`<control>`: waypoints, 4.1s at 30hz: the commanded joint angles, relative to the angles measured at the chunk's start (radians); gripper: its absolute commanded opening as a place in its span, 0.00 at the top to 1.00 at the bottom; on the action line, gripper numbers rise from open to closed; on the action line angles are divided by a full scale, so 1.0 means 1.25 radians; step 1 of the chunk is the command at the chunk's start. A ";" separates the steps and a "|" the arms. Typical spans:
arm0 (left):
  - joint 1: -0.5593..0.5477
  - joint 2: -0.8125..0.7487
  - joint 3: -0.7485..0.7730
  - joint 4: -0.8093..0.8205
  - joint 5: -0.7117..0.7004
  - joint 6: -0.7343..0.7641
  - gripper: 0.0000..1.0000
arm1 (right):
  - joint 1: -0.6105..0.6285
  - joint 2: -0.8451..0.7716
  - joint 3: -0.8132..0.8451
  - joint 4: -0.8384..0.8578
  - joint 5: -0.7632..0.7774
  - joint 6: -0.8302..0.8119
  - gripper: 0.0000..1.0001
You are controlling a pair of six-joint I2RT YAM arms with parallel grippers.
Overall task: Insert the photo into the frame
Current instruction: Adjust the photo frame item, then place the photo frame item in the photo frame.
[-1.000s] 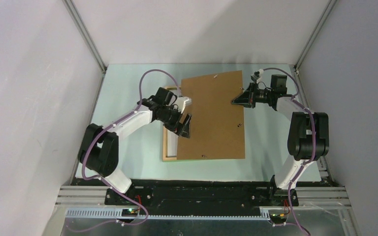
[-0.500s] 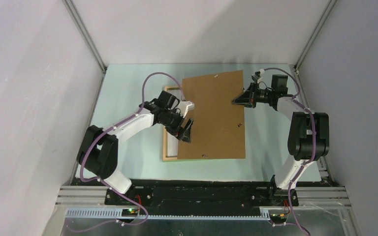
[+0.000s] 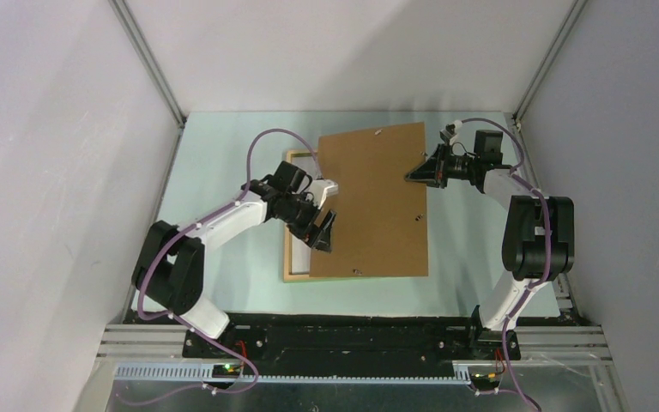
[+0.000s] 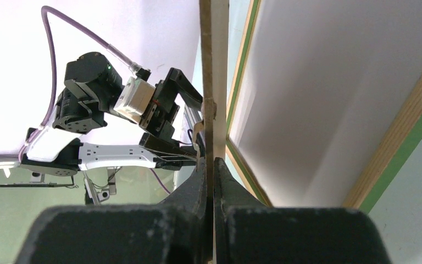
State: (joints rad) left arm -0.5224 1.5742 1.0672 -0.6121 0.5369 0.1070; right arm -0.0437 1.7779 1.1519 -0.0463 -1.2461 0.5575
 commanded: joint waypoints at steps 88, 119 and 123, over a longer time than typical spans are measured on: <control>0.335 -0.123 0.109 -0.018 0.006 0.023 0.10 | 0.109 0.350 0.178 0.401 -0.078 0.337 1.00; 0.336 -0.118 0.103 -0.018 0.009 0.032 0.08 | 0.131 0.402 0.228 0.317 -0.061 0.277 1.00; 0.335 -0.119 0.101 -0.017 0.007 0.033 0.08 | 0.135 0.406 0.230 0.316 -0.059 0.277 1.00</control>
State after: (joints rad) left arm -0.1108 1.4315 1.1748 -0.6460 0.5289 0.1242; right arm 0.1150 2.2818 1.3891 0.3374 -1.2701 0.8883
